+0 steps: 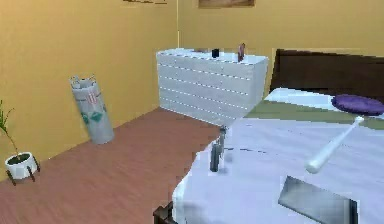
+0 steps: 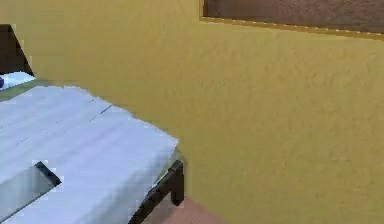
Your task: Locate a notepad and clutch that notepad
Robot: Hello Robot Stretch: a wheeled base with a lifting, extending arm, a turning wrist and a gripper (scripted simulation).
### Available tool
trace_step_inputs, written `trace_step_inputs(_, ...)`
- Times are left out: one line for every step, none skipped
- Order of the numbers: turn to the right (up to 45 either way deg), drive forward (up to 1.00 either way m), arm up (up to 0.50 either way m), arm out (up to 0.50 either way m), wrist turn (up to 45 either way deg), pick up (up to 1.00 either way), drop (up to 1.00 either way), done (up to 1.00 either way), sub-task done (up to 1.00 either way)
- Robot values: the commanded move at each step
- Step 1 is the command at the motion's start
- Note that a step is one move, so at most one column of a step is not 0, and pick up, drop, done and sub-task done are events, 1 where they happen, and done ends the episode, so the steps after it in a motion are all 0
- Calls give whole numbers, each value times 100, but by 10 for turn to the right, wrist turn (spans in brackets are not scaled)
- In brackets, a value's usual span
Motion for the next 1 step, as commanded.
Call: trace_step_inputs(-450, 0, 0, 0, 0, 0, 0, 0, 0)
